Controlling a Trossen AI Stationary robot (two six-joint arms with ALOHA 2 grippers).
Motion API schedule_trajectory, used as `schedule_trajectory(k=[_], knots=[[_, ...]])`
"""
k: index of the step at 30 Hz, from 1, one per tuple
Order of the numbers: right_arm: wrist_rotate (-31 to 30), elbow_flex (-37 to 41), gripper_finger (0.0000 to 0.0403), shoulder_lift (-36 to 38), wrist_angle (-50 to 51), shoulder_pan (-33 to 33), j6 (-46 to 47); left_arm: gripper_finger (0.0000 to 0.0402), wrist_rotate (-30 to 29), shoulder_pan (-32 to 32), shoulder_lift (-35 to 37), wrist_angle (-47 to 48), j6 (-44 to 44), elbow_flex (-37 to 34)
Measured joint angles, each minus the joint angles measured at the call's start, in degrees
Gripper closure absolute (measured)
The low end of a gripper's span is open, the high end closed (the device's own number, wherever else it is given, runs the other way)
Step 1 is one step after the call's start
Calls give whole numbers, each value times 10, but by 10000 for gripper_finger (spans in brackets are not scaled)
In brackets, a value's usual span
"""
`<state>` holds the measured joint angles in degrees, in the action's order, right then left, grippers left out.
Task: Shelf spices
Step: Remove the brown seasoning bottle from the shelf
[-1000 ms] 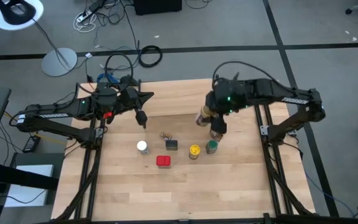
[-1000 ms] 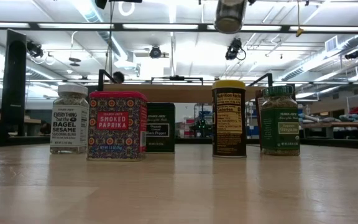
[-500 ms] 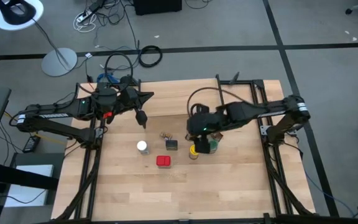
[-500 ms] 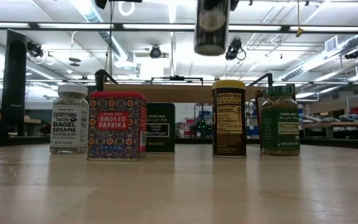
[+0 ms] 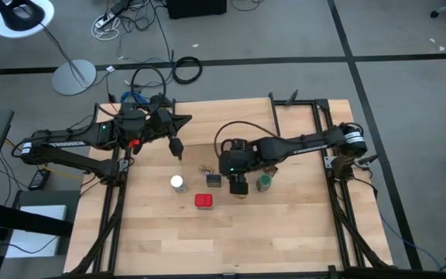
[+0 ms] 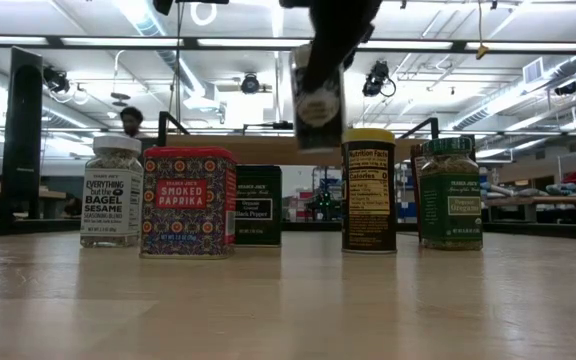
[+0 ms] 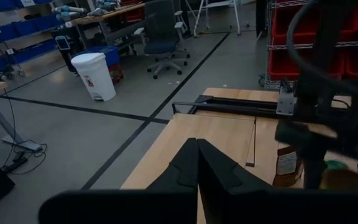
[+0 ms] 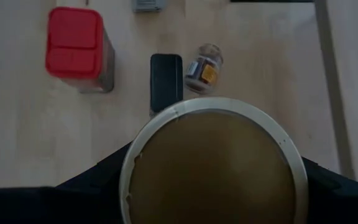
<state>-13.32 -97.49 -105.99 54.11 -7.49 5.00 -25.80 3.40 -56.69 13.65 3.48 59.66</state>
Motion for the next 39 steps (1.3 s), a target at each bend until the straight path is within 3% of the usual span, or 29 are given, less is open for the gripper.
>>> schedule_trajectory(k=[13, 18, 39], knots=[[-18, 0, 128, -40, -28, 20, 64, 396, 2, 0, 0, 1, 7, 0], [6, 0, 128, -46, -28, 24, 90, 396, 2, 0, 0, 1, 7, 0], [5, 79, 128, -47, -112, 1, 173, 396, 2, 0, 0, 9, 7, 0]])
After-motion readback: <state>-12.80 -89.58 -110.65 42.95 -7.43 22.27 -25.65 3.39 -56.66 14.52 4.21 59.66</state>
